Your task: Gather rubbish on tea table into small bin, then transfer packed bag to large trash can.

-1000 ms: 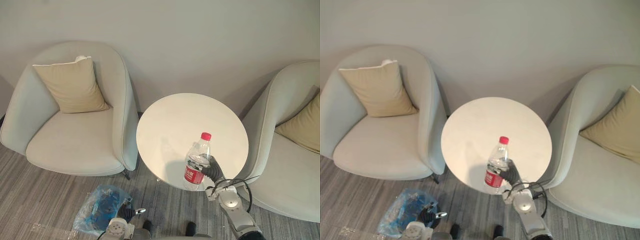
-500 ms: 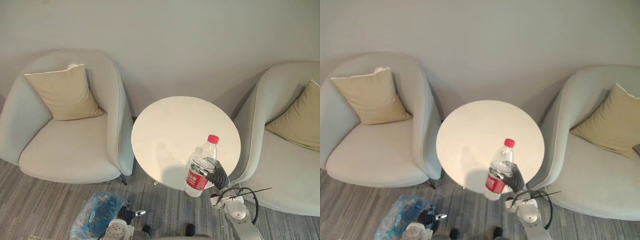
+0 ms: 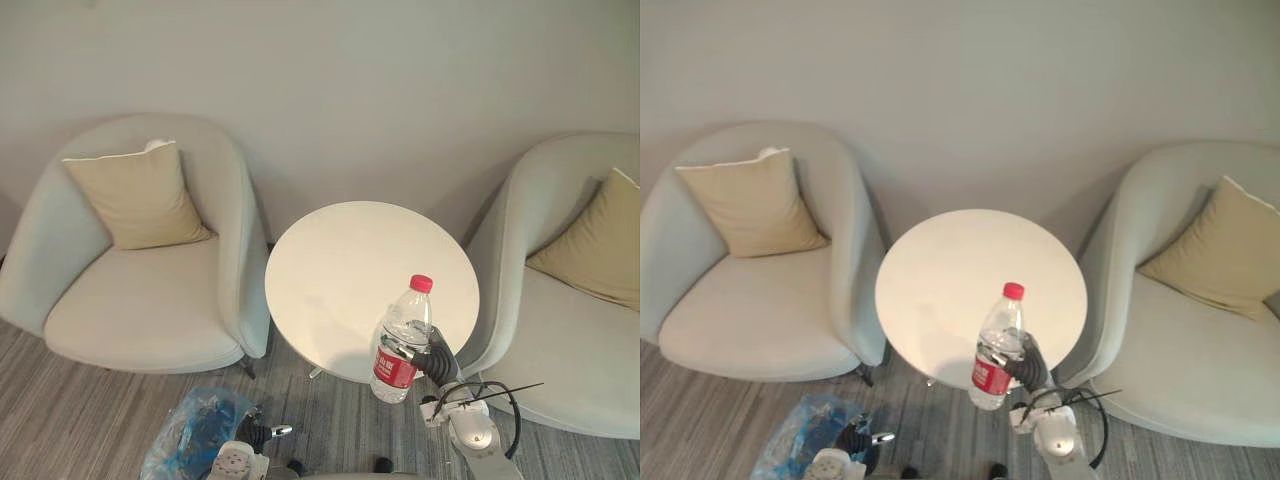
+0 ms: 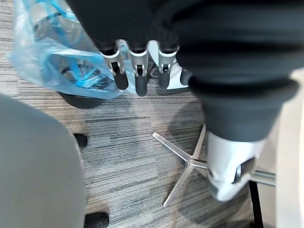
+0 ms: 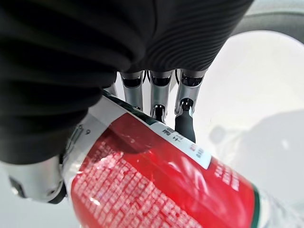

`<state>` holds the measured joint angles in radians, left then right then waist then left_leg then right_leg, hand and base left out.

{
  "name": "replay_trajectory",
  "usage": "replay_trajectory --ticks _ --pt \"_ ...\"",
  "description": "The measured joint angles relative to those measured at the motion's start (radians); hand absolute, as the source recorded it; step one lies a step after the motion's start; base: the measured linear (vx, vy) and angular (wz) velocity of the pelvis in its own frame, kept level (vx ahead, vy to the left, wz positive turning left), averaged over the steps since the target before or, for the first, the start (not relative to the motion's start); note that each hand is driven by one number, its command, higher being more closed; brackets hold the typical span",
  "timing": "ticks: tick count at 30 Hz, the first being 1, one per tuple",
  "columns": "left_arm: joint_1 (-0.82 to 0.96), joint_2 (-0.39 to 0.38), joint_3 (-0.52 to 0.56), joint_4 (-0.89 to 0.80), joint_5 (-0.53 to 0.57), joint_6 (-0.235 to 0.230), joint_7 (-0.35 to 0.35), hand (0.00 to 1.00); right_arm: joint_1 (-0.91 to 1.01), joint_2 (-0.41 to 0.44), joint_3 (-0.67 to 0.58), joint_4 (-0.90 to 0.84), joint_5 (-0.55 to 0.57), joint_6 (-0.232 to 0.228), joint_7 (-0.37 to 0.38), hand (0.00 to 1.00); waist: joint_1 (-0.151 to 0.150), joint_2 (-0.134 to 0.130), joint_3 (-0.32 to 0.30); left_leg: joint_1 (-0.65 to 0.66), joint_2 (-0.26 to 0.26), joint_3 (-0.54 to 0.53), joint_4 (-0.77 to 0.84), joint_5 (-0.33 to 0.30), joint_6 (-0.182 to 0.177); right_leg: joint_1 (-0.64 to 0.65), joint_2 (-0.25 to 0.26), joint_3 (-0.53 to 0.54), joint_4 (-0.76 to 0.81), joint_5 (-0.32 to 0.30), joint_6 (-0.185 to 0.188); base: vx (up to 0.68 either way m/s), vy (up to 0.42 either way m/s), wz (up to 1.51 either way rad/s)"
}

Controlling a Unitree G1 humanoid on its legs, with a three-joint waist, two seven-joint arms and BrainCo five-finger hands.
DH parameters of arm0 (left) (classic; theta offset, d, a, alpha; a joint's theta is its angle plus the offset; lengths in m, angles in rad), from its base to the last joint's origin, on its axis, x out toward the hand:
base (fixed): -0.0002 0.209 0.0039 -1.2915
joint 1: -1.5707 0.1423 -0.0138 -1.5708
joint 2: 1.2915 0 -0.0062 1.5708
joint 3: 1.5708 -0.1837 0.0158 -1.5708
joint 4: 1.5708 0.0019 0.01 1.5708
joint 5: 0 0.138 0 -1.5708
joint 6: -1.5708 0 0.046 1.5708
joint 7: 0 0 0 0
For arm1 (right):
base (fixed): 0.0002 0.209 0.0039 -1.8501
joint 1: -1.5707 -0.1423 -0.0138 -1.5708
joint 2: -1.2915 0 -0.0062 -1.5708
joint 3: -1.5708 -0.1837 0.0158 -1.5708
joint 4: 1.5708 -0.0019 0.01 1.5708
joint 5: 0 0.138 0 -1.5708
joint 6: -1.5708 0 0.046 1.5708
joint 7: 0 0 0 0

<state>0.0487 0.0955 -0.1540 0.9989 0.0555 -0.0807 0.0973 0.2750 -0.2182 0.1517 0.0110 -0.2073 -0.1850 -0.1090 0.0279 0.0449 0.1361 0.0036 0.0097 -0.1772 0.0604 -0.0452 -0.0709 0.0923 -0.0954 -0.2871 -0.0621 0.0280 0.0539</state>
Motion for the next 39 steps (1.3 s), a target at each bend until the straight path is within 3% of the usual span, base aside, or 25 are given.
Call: replay_trajectory --ticks 2,3,4,6,7,8,10,11,13,15,19,20,22,23,24,25,28,34,37,39 --pt "0.0 -0.013 0.0 -0.025 0.0 0.001 0.004 0.0 -0.025 -0.001 0.0 0.002 -0.028 -0.002 -0.014 1.0 0.004 0.011 0.01 -0.103 -0.009 0.014 0.075 0.039 -0.017 -0.077 -0.013 -0.028 0.08 -0.032 -0.014 -0.15 -0.038 0.7" --pt "-0.002 -0.013 0.001 -0.036 0.002 0.001 0.006 0.0 -0.038 0.001 0.0 0.002 -0.03 -0.002 -0.022 1.0 0.007 0.009 0.017 -0.136 -0.019 0.046 0.067 0.098 -0.009 -0.104 -0.022 -0.033 0.104 -0.053 -0.042 -0.17 -0.024 0.87" --pt "-0.006 -0.01 0.001 -0.039 0.003 0.002 0.008 0.0 -0.043 0.007 -0.001 -0.001 -0.03 -0.002 -0.029 1.0 0.005 -0.008 0.028 -0.124 -0.016 0.104 0.025 0.119 0.01 -0.115 -0.051 -0.081 0.118 -0.043 -0.053 -0.15 -0.011 0.84" --pt "-0.01 -0.011 -0.003 -0.038 0.007 0.006 0.008 0.0 -0.049 0.009 -0.008 -0.001 -0.03 0.0 -0.036 1.0 0.002 -0.003 0.029 -0.124 0.025 0.286 0.253 -0.031 0.05 -0.106 -0.066 -0.137 0.144 -0.051 -0.061 -0.14 -0.034 0.75" --pt "-0.008 -0.011 -0.011 -0.031 0.014 0.006 0.009 0.0 -0.047 0.013 -0.015 -0.001 -0.03 -0.001 -0.043 1.0 -0.008 -0.003 0.029 -0.088 0.043 0.341 0.29 -0.07 0.036 -0.092 -0.07 -0.164 0.14 -0.051 -0.06 -0.18 0.026 0.95" --pt "-0.006 -0.01 -0.033 -0.024 0.025 0.007 0.007 0.0 -0.044 0.021 -0.033 -0.001 -0.03 -0.001 -0.054 1.0 -0.032 -0.002 0.028 -0.027 0.06 0.391 0.268 -0.102 0.008 -0.085 -0.071 -0.205 0.133 -0.05 -0.058 -0.15 0.087 0.88" --pt "-0.012 -0.015 -0.081 -0.01 0.033 0.01 0.005 0.0 -0.039 0.024 -0.068 -0.002 -0.032 0.001 -0.069 1.0 -0.059 0.011 0.021 0.035 0.082 0.435 0.143 -0.119 -0.004 -0.094 -0.065 -0.256 0.133 -0.042 -0.048 -0.13 0.155 1.05" --pt "-0.017 -0.019 -0.107 -0.001 0.041 0.017 0.002 0.0 -0.042 0.023 -0.092 0.002 -0.035 0.004 -0.076 1.0 -0.079 0.022 0.019 0.052 0.079 0.438 0.05 -0.114 0.001 -0.101 -0.057 -0.286 0.132 -0.028 -0.032 -0.11 0.175 0.98" --pt "-0.028 -0.001 -0.112 -0.01 0.049 0.021 -0.002 0.0 -0.041 0.055 -0.106 0.006 -0.053 0.019 -0.089 1.0 -0.062 -0.018 0.028 0.066 0.045 0.431 -0.011 -0.063 0.011 -0.101 -0.07 -0.284 0.106 0.007 -0.022 -0.13 0.153 0.34" --pt "-0.026 0.007 -0.112 -0.007 0.052 0.022 0.002 0.0 -0.054 0.06 -0.076 0.008 -0.07 0.019 -0.089 1.0 -0.06 -0.028 0.021 0.072 0.024 0.439 -0.02 -0.054 0.021 -0.102 -0.089 -0.264 0.111 0.026 -0.014 -0.11 0.122 -0.16" --pt "-0.018 0.007 -0.107 -0.003 0.052 0.022 0.012 0.0 -0.08 0.061 -0.045 0.062 -0.07 0.02 -0.087 1.0 -0.062 -0.012 0.022 0.088 -0.006 0.44 -0.043 -0.042 0.042 -0.129 -0.124 -0.227 0.173 0.015 -0.006 -0.08 0.094 -0.09" --pt "-0.015 0.007 -0.104 -0.002 0.053 0.022 0.013 0.0 -0.08 0.061 -0.045 0.082 -0.07 0.023 -0.086 1.0 -0.065 -0.01 0.024 0.085 -0.009 0.425 -0.045 -0.036 0.051 -0.145 -0.127 -0.171 0.217 -0.003 -0.007 -0.06 0.047 0.41" --pt "-0.015 0.008 -0.099 0.015 0.054 0.022 0.012 0.0 -0.066 0.061 -0.05 0.102 -0.07 0.036 -0.083 1.0 -0.089 -0.011 0.025 0.075 -0.012 0.358 -0.043 -0.032 0.057 -0.159 -0.1 0.042 0.279 -0.059 -0.031 -0.03 -0.009 0.97" --pt "-0.014 0.011 -0.096 0.021 0.053 0.021 0.013 0.0 -0.046 0.06 -0.054 0.102 -0.07 0.037 -0.083 1.0 -0.102 -0.027 0.021 0.06 -0.02 0.294 -0.044 -0.02 0.056 -0.159 -0.058 0.247 0.302 -0.128 -0.043 0.01 -0.1 1.38" --pt "-0.015 0.013 -0.076 0.031 0.054 0.02 0.012 0.0 -0.032 0.062 -0.054 0.097 -0.069 0.037 -0.078 1.0 -0.103 -0.05 0.009 0.045 -0.039 0.251 -0.045 -0.005 0.051 -0.156 -0.049 0.344 0.291 -0.191 -0.037 0.02 -0.136 1.58" --pt "-0.019 0.012 -0.053 0.038 0.053 0.021 0.013 0.0 -0.025 0.061 -0.055 0.094 -0.069 0.037 -0.072 1.0 -0.107 -0.054 0.008 0.033 -0.048 0.218 -0.045 0.006 0.044 -0.151 -0.033 0.379 0.287 -0.209 -0.008 0.03 -0.156 1.24" --pt "-0.02 0.004 -0.029 0.051 0.059 0.02 0.014 0.0 -0.01 0.061 -0.058 0.088 -0.067 0.038 -0.06 1.0 -0.093 -0.051 0.006 0.035 -0.028 0.146 -0.087 0.045 0.022 -0.118 -0.018 0.314 0.284 -0.207 0.009 0.02 -0.14 0.81" --pt "-0.022 0.003 0.0 0.055 0.061 0.022 0.015 0.0 -0.018 0.068 -0.062 0.043 -0.065 0.035 -0.045 1.0 -0.076 -0.052 0.001 0.031 -0.004 0.086 -0.095 0.049 0.003 -0.055 -0.006 0.225 0.229 -0.205 0.011 0.06 -0.049 0.45" --pt "-0.037 0.007 0.011 0.047 0.06 0.023 0.015 0.0 -0.013 0.097 -0.088 0.047 -0.056 0.037 -0.047 1.0 -0.079 -0.062 0.011 -0.105 -0.011 0.166 0.121 -0.02 -0.006 -0.041 -0.024 0.161 0.225 -0.204 0.012 0.03 0.015 0.65" --pt "-0.039 0.009 0.017 0.022 0.059 0.021 0.017 0.0 0.001 0.092 -0.089 0.039 -0.056 0.037 -0.047 1.0 -0.072 -0.07 0.027 -0.142 0.002 0.258 0.241 -0.045 0.013 0.017 -0.026 0.124 0.211 -0.204 0.012 0.02 0.055 0.91"
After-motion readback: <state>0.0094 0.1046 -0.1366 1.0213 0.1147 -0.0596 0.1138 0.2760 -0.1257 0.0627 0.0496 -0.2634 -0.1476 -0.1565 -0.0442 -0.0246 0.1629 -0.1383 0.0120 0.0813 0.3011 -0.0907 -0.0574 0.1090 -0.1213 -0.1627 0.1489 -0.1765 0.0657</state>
